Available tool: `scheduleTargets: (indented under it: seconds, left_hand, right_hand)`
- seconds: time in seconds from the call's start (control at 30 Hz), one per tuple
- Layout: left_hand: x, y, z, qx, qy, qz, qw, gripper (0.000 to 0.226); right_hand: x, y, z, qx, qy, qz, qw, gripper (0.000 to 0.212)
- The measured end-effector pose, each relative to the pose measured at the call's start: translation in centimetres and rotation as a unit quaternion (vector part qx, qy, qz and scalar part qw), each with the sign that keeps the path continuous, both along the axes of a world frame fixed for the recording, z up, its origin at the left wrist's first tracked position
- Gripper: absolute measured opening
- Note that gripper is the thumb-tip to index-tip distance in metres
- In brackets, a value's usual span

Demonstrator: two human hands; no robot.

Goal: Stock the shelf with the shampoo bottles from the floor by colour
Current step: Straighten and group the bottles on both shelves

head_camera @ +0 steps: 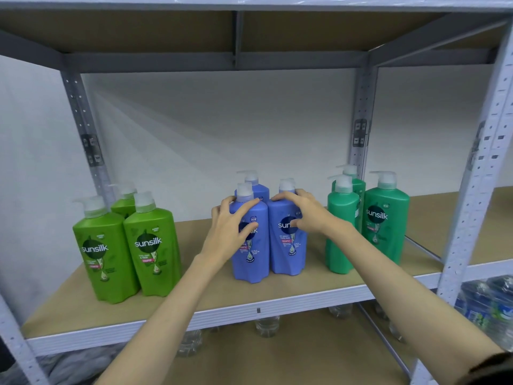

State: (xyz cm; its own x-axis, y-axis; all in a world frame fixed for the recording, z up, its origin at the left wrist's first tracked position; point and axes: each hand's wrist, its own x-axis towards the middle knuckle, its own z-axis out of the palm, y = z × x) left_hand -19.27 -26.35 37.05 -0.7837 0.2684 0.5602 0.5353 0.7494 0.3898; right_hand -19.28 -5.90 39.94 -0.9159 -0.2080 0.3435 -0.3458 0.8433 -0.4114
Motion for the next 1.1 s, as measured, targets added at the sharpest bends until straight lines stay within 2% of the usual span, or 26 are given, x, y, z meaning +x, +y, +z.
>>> scheduleTargets:
  seconds: [0.23,0.37,0.43,0.93,1.0,1.1]
  left_hand:
    - [-0.3,0.7,-0.8,0.019,0.035,0.036,0.999,0.050]
    - [-0.4,0.2,-1.3,0.119,0.026,-0.034,0.992,0.044]
    - [-0.5,0.1,-1.3,0.137,0.025,-0.048,0.989,0.041]
    - [0.0,1.3,-2.6,0.140,0.065,-0.001,0.988,0.044]
    - [0.4,1.6,-3.1,0.117,0.101,0.013,0.988,0.043]
    - [1.1,2.9,-3.9,0.100,0.178,-0.033,0.978,0.033]
  right_hand:
    - [0.3,0.1,-0.8,-0.014,0.022,-0.006,1.000,0.065]
    - [0.7,0.0,-1.2,-0.001,0.048,-0.025,0.999,0.064]
    - [0.7,0.2,-1.3,-0.004,0.062,-0.020,0.998,0.063]
    - [1.3,0.0,-1.9,-0.016,0.054,-0.012,0.998,0.065]
    - [2.4,0.3,-2.0,-0.038,0.064,-0.018,0.997,0.066]
    - [4.7,2.3,-2.5,-0.066,0.131,-0.054,0.988,0.058]
